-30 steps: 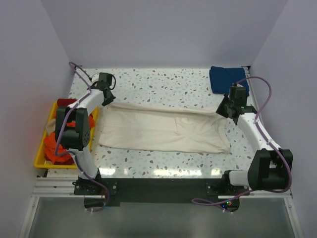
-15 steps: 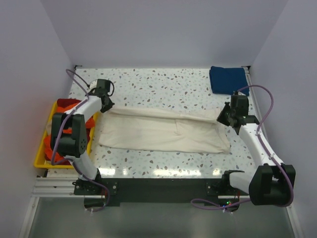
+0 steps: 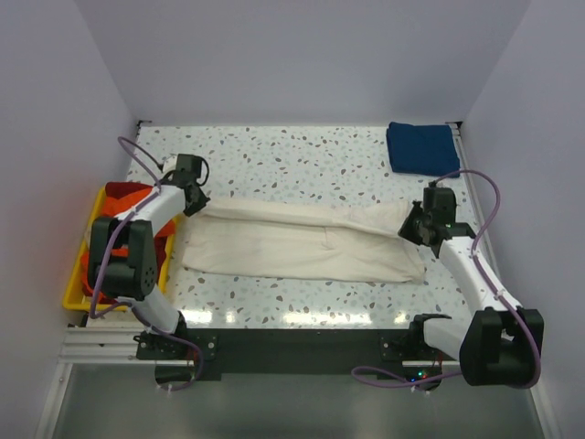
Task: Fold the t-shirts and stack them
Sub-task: Fold the tshirt
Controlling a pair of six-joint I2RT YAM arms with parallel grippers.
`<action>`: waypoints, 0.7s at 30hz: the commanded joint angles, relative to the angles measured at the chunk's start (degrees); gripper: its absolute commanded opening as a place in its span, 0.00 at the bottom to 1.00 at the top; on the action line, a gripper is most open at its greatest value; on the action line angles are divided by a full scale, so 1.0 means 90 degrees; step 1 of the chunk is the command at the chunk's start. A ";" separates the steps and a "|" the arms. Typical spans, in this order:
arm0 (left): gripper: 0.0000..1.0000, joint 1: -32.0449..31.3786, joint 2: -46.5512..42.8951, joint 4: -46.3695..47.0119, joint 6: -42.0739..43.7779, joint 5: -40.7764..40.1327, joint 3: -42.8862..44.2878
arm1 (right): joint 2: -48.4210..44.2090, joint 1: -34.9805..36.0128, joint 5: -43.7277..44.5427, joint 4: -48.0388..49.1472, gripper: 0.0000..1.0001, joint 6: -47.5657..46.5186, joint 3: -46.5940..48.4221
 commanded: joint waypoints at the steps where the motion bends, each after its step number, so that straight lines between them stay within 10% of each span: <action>1: 0.00 0.0057 -0.0294 0.0249 -0.0121 -0.0108 -0.0117 | -0.0144 -0.0018 -0.0132 0.0144 0.02 0.0118 -0.0193; 11: 0.37 0.0076 -0.1055 0.0444 -0.0102 0.0155 -0.0527 | -0.0611 -0.0037 -0.0474 0.0027 0.43 0.0147 -0.0321; 21: 0.37 -0.0245 -0.0558 0.0619 0.0015 0.1218 -0.0147 | 0.0391 0.0196 -0.0407 0.0613 0.51 0.0108 0.0390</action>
